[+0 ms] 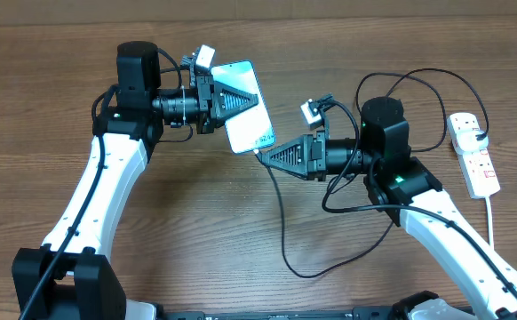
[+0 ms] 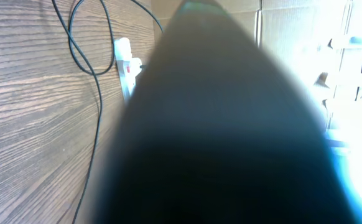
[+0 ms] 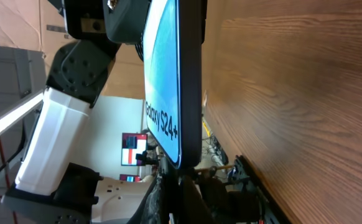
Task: Plug charger to phone and switch on socket
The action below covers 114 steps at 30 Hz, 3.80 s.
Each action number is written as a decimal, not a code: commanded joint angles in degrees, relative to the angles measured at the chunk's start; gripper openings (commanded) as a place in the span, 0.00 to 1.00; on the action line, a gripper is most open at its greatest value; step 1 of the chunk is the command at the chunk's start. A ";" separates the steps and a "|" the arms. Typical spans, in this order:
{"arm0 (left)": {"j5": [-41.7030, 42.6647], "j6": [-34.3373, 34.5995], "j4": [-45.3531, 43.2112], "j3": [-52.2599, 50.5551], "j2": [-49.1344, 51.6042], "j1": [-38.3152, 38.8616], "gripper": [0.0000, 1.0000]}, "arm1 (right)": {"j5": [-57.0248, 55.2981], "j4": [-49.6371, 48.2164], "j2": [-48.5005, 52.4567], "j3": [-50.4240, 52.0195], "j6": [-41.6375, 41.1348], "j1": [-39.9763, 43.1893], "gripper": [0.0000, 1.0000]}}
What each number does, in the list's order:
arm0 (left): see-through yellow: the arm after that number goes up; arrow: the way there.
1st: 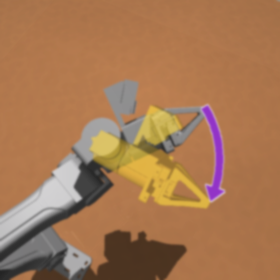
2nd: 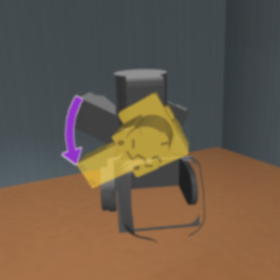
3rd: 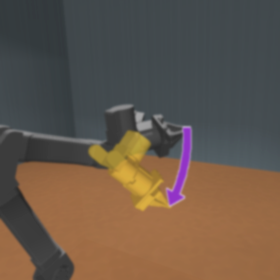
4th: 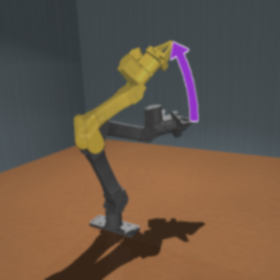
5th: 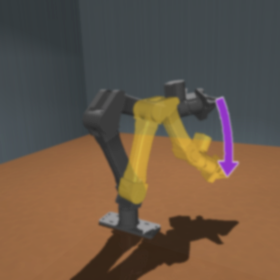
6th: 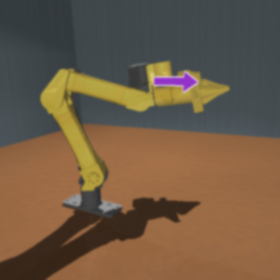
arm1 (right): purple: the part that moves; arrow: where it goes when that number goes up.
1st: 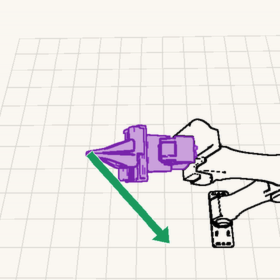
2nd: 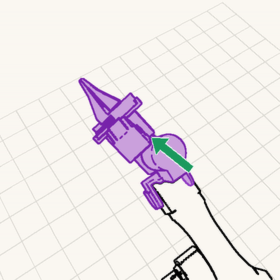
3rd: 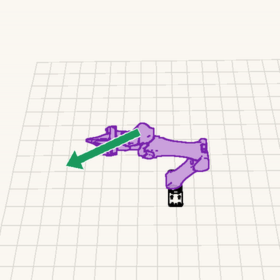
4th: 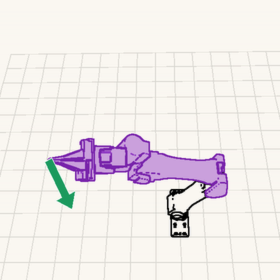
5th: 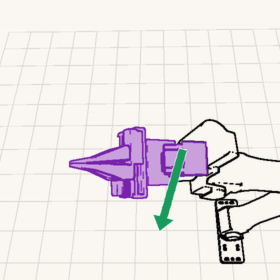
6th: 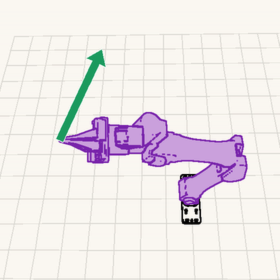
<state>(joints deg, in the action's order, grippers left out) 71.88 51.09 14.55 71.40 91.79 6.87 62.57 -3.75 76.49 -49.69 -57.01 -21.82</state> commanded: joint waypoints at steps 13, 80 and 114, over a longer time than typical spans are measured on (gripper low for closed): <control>6.34 1.64 -0.04 0.70 -0.39 0.66 0.04 | -14.91 -3.91 -0.31 -0.13 -0.44 -2.58 0.04; -38.82 -22.12 31.28 0.70 -0.39 -6.58 0.04 | -36.48 39.10 13.77 -3.54 31.45 -10.60 0.62; -39.50 -27.36 36.28 0.70 -0.39 -10.29 0.05 | -65.55 36.46 30.05 -23.10 40.63 -25.59 0.26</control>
<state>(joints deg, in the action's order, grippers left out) 31.83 25.23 51.05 71.40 92.05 -3.27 1.54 33.67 106.10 -71.68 -16.73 -46.39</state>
